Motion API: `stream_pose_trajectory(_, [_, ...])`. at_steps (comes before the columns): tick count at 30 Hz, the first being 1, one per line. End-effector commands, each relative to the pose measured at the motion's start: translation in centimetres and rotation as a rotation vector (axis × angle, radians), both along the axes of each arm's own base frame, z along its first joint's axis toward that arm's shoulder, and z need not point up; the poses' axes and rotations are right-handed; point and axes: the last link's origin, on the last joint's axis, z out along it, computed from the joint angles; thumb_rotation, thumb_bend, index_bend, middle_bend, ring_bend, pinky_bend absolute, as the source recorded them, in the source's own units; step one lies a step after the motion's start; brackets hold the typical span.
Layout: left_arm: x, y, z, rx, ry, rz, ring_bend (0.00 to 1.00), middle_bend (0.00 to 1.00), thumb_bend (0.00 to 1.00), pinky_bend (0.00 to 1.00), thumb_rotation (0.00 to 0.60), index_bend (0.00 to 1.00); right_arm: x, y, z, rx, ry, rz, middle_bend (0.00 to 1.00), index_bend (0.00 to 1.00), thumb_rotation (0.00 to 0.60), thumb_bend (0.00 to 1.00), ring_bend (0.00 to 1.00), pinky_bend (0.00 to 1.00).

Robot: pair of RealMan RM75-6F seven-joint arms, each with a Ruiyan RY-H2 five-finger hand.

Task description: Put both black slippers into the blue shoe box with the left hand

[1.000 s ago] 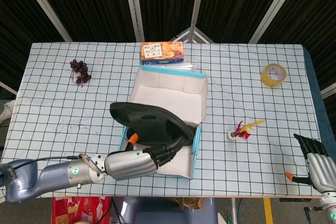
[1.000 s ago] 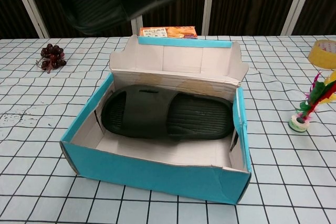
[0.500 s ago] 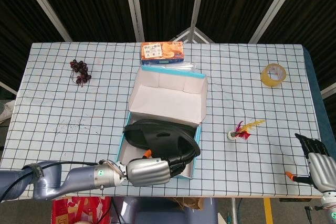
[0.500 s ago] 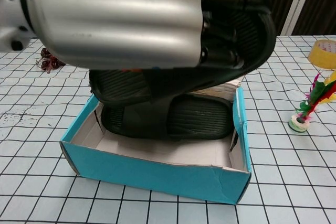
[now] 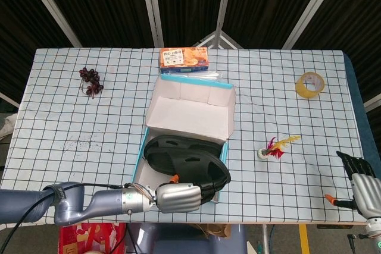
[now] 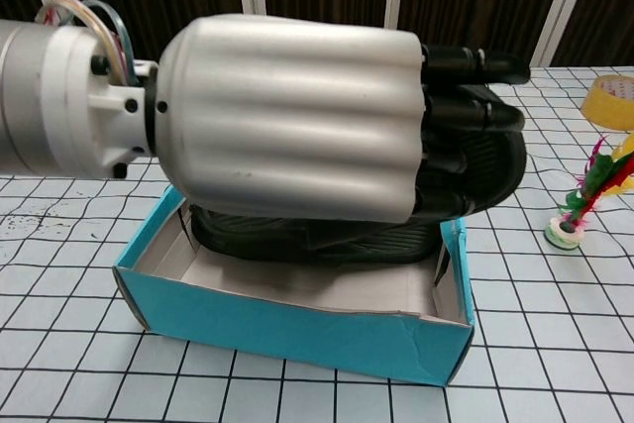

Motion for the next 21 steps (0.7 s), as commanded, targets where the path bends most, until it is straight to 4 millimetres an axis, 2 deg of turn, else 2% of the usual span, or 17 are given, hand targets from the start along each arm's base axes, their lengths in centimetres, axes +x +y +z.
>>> stream_pose_trajectory(1, [-0.1, -0.1, -0.6, -0.018, 0.006, 0.005, 0.08, 0.56, 0.48, 0.05, 0.600, 0.46, 0.0, 0.0, 0.0, 0.000, -0.001, 0.000, 0.11, 0.06, 0.600, 0.16, 0.10, 0.04])
stream_pose_trajectory(21, [-1.3, 0.3, -1.8, -0.047, 0.061, 0.036, 0.08, 0.55, 0.48, 0.05, 0.600, 0.46, -0.1, 0.0, 0.0, 0.003, 0.001, -0.001, 0.11, 0.06, 0.600, 0.16, 0.10, 0.04])
